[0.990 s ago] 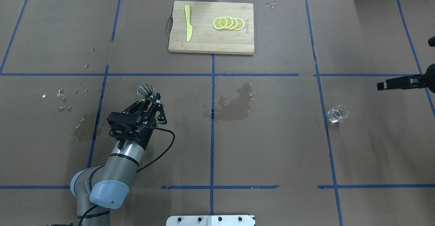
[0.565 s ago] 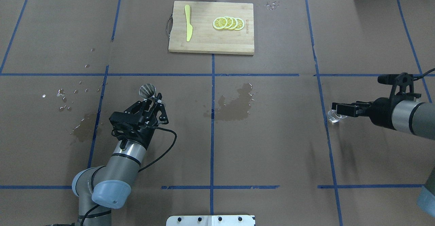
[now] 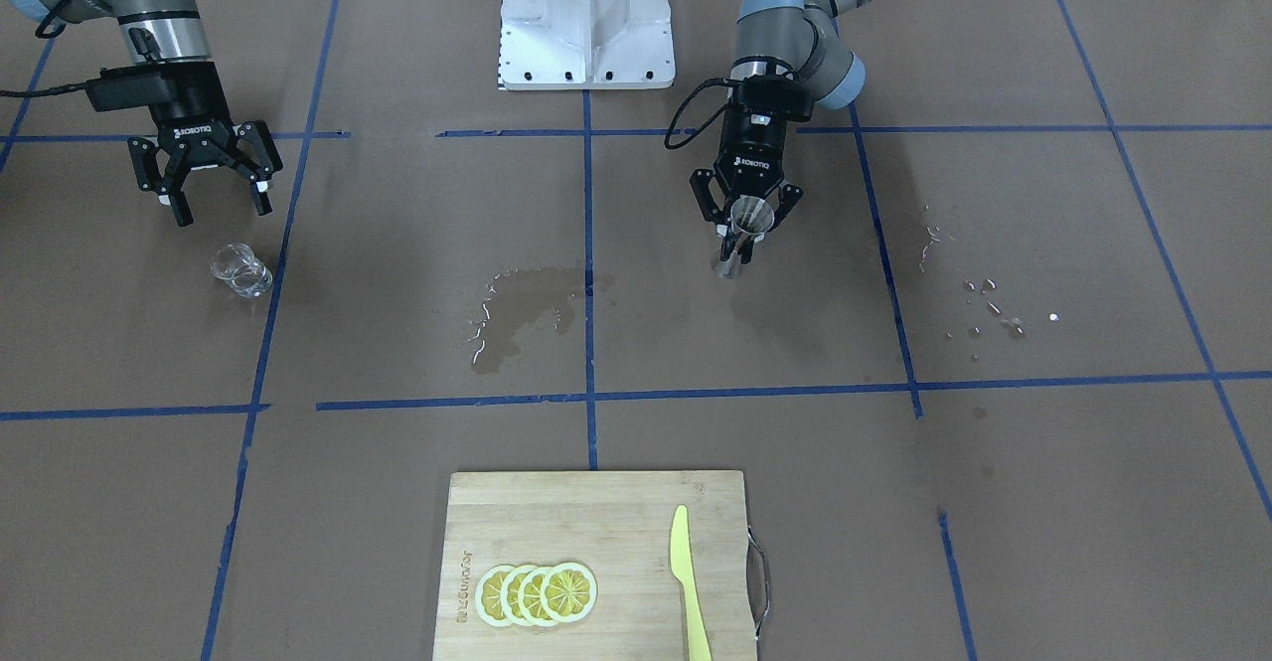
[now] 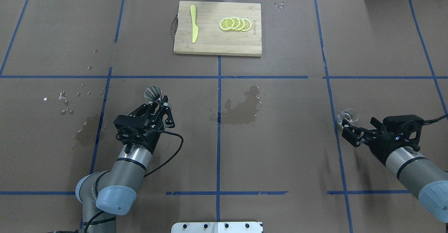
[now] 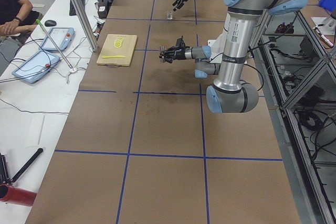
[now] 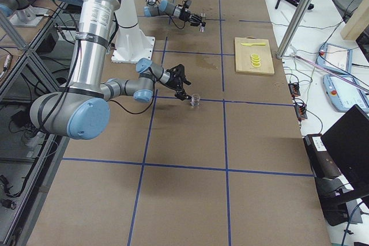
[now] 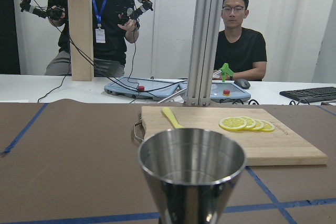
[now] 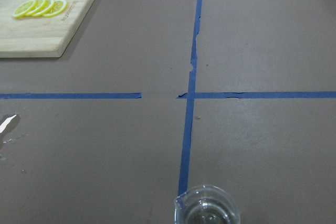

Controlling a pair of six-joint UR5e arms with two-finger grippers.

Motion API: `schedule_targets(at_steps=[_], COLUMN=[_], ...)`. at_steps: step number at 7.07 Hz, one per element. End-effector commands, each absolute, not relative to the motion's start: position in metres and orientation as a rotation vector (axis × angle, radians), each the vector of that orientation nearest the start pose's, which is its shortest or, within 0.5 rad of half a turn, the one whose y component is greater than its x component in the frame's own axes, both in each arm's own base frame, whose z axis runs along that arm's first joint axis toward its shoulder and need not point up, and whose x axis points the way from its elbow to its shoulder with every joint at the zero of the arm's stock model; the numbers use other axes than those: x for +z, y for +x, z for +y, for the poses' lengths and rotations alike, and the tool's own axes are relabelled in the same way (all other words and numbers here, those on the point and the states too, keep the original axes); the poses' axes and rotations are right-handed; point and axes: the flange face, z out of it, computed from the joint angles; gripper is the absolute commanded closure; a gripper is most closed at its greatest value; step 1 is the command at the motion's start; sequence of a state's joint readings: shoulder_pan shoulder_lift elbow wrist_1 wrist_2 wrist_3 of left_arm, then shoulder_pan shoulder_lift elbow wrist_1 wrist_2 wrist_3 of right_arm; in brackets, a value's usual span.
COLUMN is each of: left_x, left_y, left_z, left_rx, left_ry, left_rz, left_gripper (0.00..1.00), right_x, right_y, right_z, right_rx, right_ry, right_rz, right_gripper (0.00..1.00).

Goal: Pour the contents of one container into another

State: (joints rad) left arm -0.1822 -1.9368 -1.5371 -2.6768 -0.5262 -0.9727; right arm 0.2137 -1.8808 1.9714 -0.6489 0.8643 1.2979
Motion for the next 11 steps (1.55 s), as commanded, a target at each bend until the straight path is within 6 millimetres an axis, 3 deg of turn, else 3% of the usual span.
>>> schedule_targets(at_steps=[1,2,3,4,6,7,8,9,11], left_x=[0.339,0.339,0.338,0.338,0.336,0.336,0.334,0.333,0.333], left_y=[0.536,0.536,0.536,0.536,0.535,0.535,0.535,0.535,0.535], left_z=[-0.322,-0.322,-0.322,-0.322,-0.323,-0.323,-0.323,-0.323,-0.323], left_rx=[-0.416,-0.417,-0.418,-0.419,-0.424,-0.424,-0.425,-0.426,-0.426], left_ry=[1.254,1.254,1.255,1.254,1.255,1.255,1.255,1.255,1.255], left_rz=[0.856,0.858,0.859,0.86,0.865,0.865,0.867,0.869,0.869], left_gripper=[1.0,1.0,1.0,1.0,1.0,1.0,1.0,1.0,1.0], right_x=[0.5,0.516,0.529,0.54,0.544,0.558,0.551,0.559,0.563], right_y=[-0.341,-0.363,-0.398,-0.402,-0.401,-0.404,-0.421,-0.427,-0.425], right_z=[-0.259,-0.261,-0.268,-0.27,-0.27,-0.27,-0.272,-0.273,-0.274], right_rx=[0.407,0.424,0.444,0.44,0.438,0.425,0.428,0.42,0.418], right_ry=[0.946,1.006,1.058,1.072,1.101,1.104,1.102,1.103,1.104], right_rz=[-0.741,-0.706,-0.678,-0.656,-0.635,-0.611,-0.624,-0.612,-0.604], right_gripper=[0.02,0.02,0.02,0.03,0.04,0.04,0.05,0.05,0.08])
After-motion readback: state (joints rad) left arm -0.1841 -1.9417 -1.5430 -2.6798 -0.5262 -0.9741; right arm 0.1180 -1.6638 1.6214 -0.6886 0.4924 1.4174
